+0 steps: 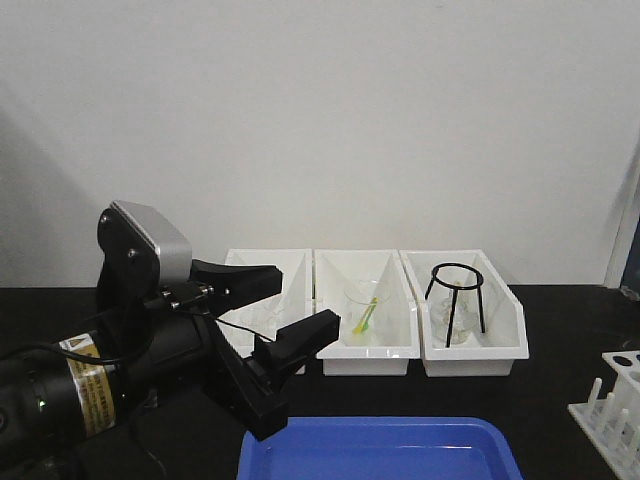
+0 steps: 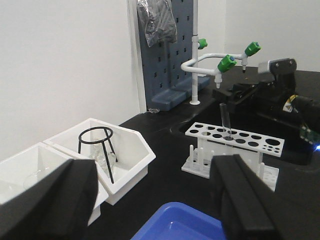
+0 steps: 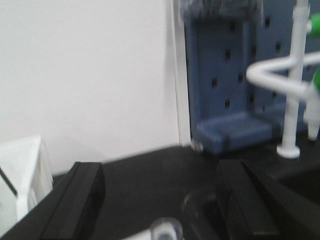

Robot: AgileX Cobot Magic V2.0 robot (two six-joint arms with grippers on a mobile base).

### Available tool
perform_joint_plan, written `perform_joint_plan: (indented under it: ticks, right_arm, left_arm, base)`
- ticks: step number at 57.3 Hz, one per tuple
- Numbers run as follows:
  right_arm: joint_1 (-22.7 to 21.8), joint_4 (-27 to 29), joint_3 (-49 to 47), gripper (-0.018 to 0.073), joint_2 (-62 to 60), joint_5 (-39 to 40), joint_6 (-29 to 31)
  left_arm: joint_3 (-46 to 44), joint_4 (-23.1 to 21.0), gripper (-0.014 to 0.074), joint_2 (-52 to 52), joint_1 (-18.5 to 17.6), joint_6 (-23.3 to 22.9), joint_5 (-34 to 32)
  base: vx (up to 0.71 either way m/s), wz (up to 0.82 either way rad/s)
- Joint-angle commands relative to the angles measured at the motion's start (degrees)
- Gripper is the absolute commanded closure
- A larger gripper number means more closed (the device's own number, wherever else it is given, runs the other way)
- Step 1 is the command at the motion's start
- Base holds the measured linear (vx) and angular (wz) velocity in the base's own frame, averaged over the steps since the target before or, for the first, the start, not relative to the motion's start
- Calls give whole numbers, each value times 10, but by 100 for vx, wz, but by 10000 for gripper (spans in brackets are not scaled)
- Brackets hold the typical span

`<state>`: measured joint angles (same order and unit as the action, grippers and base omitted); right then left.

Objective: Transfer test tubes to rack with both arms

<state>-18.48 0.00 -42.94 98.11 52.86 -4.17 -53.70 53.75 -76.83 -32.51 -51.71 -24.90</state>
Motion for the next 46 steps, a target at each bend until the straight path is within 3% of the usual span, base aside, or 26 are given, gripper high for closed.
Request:
perform_joint_plan:
  ticks: [1,9,17,21,30,34,39,46]
  right_arm:
    - [-4,0,-15,26,-68,50,-15]
    - [-4,-35,-15,46,-144,34,-39]
    - [-4,-106,-15,137,-235,-53,-52]
    - [-4,-142,-15,225,-289,-128,-79]
    - [-4,-254,-15,480,-406,-329,-200]
    - [0,-330,-15,574,-455,-415,-276]
    - [25,-410,-15,572,-502,-488,-356]
    - [85,-491,-15,571,-548,-525,-406]
  left_arm:
    - [-17,-22,24,20,0,0,-26]
    - [-17,-22,24,20,0,0,-18]
    - [-17,-22,24,20,0,0,6]
    - [-17,-22,24,20,0,0,34]
    - [-17,-22,68,20,0,0,126]
    - [-12,-22,155,20,0,0,160]
    - [4,-23,330,20,-1,-6,181]
    - [39,-23,623,21,-14,-21,186]
  base:
    - [0,0]
    - [0,0]
    - [0,0]
    - [0,0]
    - [0,0]
    - [0,0]
    - [0,0]
    - [0,0]
